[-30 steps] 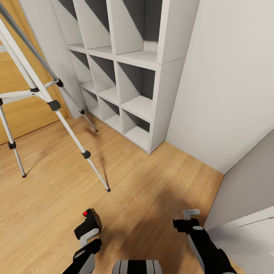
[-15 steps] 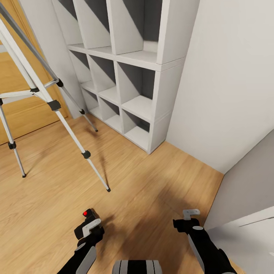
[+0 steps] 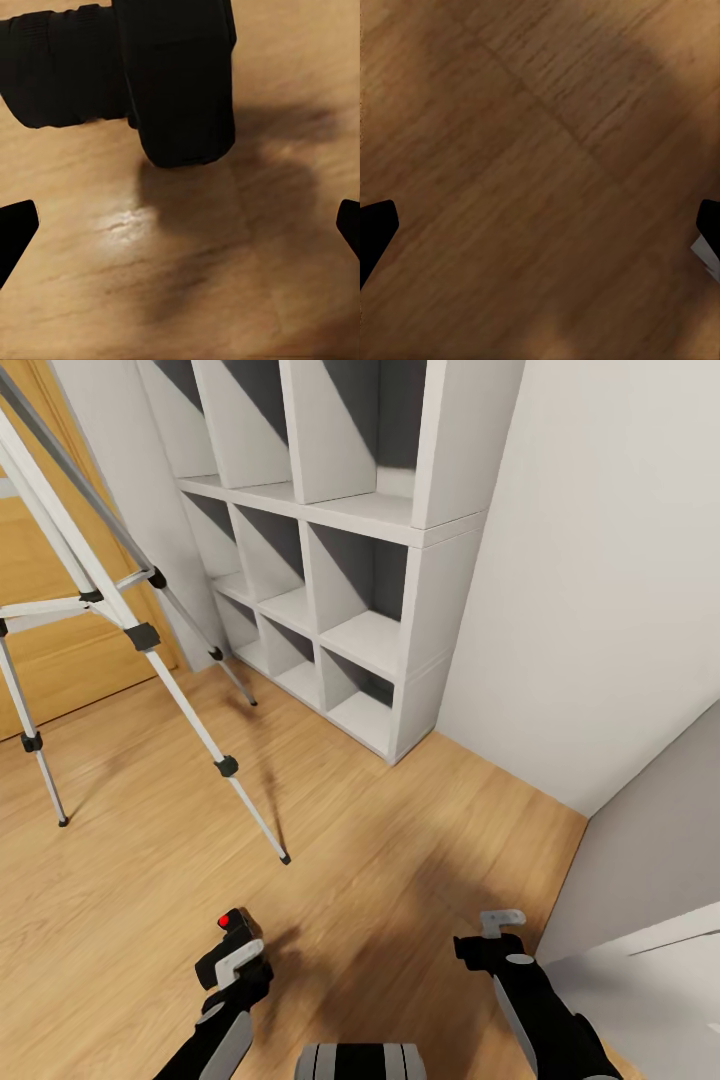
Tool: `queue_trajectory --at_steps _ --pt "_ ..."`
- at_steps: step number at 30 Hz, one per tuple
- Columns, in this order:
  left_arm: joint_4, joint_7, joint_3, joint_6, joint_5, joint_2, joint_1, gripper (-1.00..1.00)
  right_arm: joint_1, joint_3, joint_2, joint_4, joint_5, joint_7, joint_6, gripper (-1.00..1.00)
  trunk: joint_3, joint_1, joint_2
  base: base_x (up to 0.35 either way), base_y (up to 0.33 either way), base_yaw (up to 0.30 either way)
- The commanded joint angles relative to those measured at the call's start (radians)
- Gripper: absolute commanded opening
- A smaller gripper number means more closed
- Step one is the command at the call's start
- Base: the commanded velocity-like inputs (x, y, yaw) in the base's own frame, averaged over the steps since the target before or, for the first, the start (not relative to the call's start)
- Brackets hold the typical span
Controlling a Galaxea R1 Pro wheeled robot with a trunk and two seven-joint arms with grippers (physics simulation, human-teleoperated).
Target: Attach the digital camera to the camera tripod in the bedroom.
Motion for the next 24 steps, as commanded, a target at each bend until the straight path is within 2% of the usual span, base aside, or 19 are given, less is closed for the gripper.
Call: queue_trajectory --at_steps 1,4,8,10,16,19,24 --pt "-0.001 0.007 -0.005 0.0 0.007 0.001 0.0 1.0 0.0 -0.002 0.001 -0.002 0.01 0.002 0.006 1.0 -0.001 0.0 0.0 0.0 0.0 0.0" --pt "-0.013 0.018 -0.001 -0.002 0.014 -0.011 -0.012 1.0 0.0 0.001 0.004 -0.013 0.006 0.013 0.004 1.0 -0.001 0.0 0.0 0.0 -0.053 0.0" --pt "-0.017 0.041 0.002 0.003 0.015 -0.004 -0.024 1.0 0.0 0.002 0.004 -0.036 0.006 0.028 0.003 1.0 -0.001 0.0 0.0 0.0 -0.098 0.0" --pt "-0.023 0.029 0.008 0.008 0.018 0.002 -0.021 1.0 0.0 0.002 0.006 -0.047 0.005 0.021 0.001 1.0 -0.001 0.0 0.0 0.0 -0.122 0.0" --pt "-0.056 -0.005 0.04 0.013 0.05 0.01 -0.022 1.0 0.0 0.001 0.038 -0.081 0.006 0.02 0.006 1.0 -0.001 0.0 0.0 0.0 -0.142 0.0" --pt "-0.073 0.009 0.044 0.014 0.066 0.009 -0.022 1.0 0.0 0.001 0.055 -0.097 0.006 0.02 0.01 1.0 -0.001 0.0 0.0 0.0 -0.134 0.0" --pt "-0.101 0.037 0.044 0.014 0.094 0.003 -0.022 1.0 0.0 0.001 0.058 -0.125 0.006 0.02 0.012 1.0 -0.001 0.0 0.0 0.0 -0.059 0.0"
